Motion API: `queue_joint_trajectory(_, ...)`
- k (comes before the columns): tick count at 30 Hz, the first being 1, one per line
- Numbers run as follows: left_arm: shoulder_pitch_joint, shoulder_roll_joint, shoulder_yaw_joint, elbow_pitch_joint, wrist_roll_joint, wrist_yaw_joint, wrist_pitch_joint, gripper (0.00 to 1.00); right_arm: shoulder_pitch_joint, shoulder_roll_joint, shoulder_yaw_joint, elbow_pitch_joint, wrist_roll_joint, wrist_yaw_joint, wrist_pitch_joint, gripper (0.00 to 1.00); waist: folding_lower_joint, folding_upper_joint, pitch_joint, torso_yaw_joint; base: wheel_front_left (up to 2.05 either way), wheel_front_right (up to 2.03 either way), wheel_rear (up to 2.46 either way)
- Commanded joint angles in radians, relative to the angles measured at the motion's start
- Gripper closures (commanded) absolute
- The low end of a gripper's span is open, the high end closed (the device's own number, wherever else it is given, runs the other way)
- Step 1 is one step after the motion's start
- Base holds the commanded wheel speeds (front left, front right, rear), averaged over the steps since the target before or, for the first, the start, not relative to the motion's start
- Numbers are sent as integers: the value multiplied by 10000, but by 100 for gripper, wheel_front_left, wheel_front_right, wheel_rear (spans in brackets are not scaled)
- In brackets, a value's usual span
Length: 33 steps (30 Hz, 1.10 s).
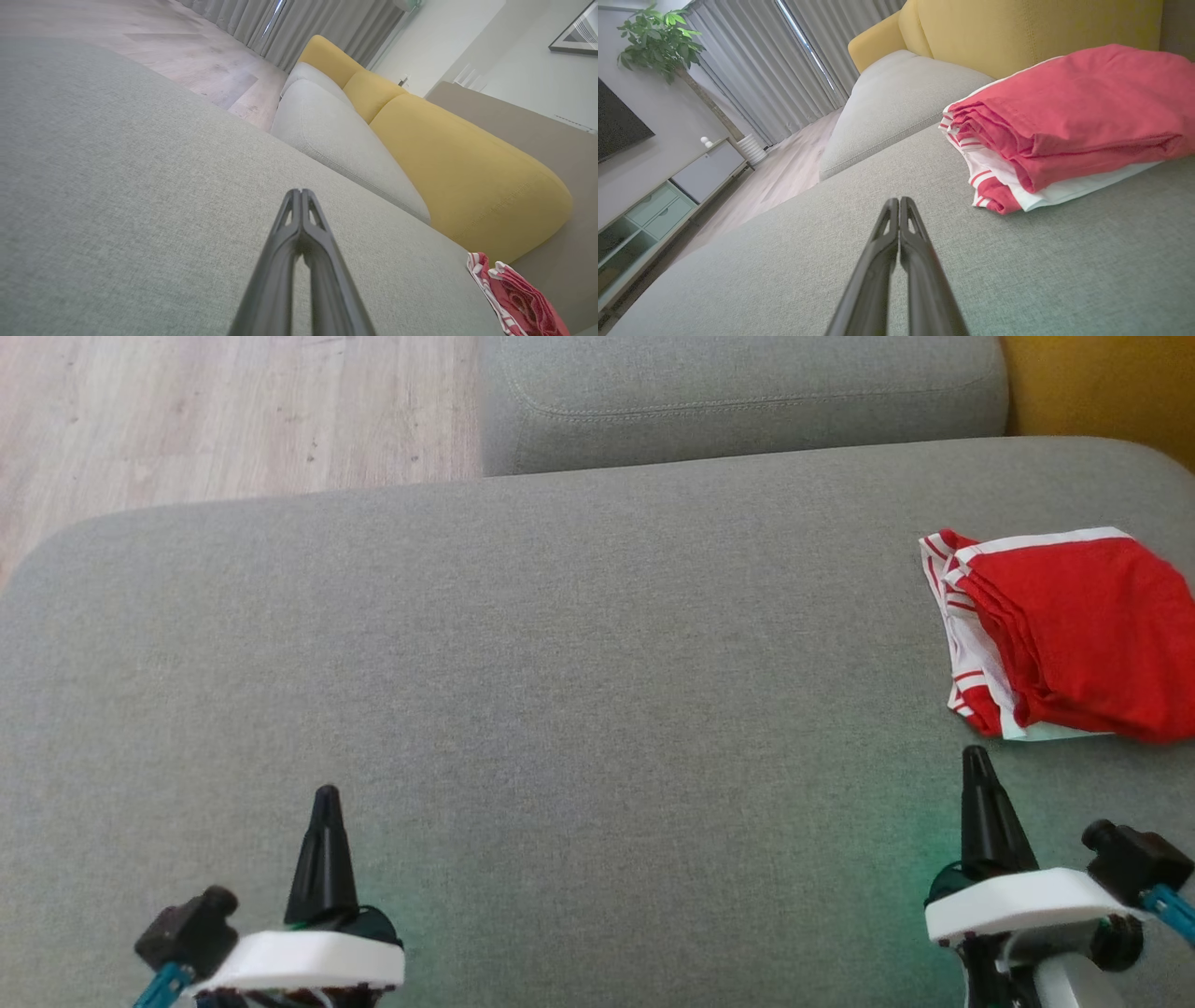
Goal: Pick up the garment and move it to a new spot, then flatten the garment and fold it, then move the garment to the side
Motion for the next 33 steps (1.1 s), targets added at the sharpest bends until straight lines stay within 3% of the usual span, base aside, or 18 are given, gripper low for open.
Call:
queue_joint_trajectory(1, -412, 100, 196, -260, -206, -14, 44, 100, -481, -110, -45, -371, 265, 8, 67, 100, 0, -1, -4, 0, 0, 0, 0)
queue_joint_trajectory(33, -632, 186, 825, -240, -3377, -34, 914, 100, -626, -182, -337, -517, 3978, 19, 950, 100, 0, -1, -132, -11, 0, 0, 0)
